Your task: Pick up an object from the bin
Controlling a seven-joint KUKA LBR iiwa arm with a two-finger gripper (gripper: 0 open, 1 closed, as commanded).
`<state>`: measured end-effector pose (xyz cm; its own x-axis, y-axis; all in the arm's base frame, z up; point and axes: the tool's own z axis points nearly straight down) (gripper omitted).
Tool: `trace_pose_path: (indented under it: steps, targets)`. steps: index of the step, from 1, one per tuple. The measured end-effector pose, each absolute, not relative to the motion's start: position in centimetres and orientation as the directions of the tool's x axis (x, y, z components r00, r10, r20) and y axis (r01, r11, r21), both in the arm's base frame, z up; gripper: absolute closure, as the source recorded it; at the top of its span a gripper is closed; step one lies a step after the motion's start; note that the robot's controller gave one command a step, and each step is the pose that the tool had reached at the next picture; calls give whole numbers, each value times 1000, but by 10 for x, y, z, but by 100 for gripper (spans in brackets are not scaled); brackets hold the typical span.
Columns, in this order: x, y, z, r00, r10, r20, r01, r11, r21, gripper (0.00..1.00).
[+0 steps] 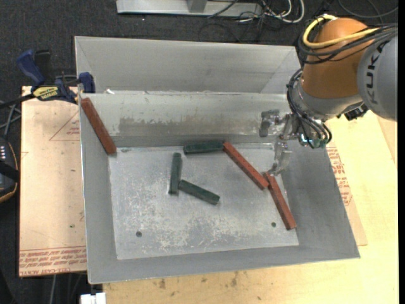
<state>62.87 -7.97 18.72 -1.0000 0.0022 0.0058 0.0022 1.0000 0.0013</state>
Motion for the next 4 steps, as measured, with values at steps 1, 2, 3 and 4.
trace_pose_path:
  steps: [1,2,3,4]
  targets:
    - [630,-80,192,-1000,1,-2,1,1000,1,0]
    - [615,-75,152,-999,32,-10,32,999,0,0]
    - [602,-68,106,-999,47,-1,47,999,1,0]
    - [611,-118,72,-948,317,-3,317,948,1,100]
